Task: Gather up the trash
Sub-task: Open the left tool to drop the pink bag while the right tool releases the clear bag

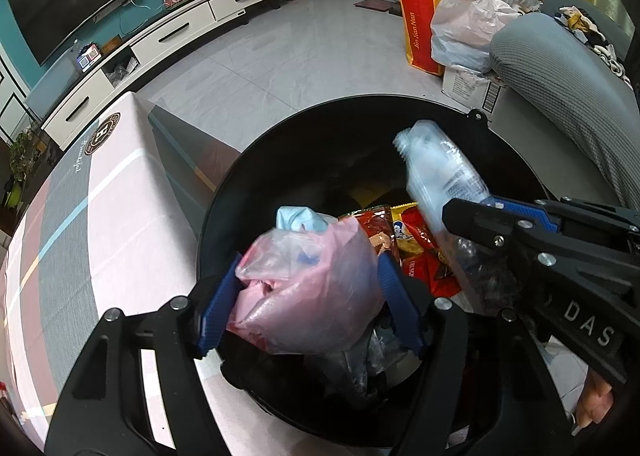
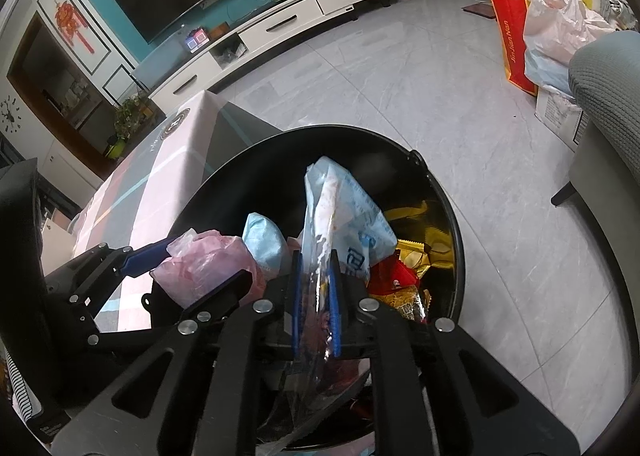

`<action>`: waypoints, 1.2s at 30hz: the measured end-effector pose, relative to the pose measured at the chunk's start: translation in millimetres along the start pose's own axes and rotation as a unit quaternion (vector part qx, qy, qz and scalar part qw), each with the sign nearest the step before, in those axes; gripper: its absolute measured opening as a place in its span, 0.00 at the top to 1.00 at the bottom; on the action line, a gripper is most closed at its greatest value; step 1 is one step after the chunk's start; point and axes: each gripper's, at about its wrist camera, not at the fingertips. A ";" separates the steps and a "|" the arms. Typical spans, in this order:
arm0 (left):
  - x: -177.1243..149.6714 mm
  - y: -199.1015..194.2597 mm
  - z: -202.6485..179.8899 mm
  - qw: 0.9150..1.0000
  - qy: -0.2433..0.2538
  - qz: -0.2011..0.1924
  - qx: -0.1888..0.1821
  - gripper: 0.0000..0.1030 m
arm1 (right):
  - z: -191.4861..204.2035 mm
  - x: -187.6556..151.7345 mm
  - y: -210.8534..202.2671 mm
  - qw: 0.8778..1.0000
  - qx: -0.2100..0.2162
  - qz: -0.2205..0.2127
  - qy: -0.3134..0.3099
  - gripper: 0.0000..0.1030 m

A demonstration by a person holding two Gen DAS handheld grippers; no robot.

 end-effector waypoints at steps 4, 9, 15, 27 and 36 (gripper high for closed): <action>-0.3 -0.7 -0.8 1.000 0.000 0.000 0.001 0.30 | 0.3 0.3 -1.3 1.000 -0.002 0.000 0.000 0.84; -0.9 -0.6 -1.3 1.000 -0.001 0.001 0.002 0.29 | -1.5 0.2 -1.7 1.000 -0.006 0.002 0.002 0.82; -2.0 -2.4 -0.5 1.000 -0.003 0.002 0.003 0.25 | -2.5 -1.1 -1.5 1.000 -0.006 0.003 0.002 0.80; -2.7 -6.6 2.1 1.000 -0.006 -0.004 0.007 0.18 | 0.4 -5.9 -3.2 1.000 -0.005 0.005 -0.001 0.74; -6.2 -18.8 3.7 1.000 -0.005 -0.015 0.007 0.16 | 5.6 -6.3 -14.6 1.000 -0.008 -0.005 -0.003 0.64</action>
Point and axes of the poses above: each gripper's, at about its wrist camera, not at the fingertips, and y roughly the way its jaws point, z to its left, x to its top, and after that the axes turned 2 degrees about -y, right-handed
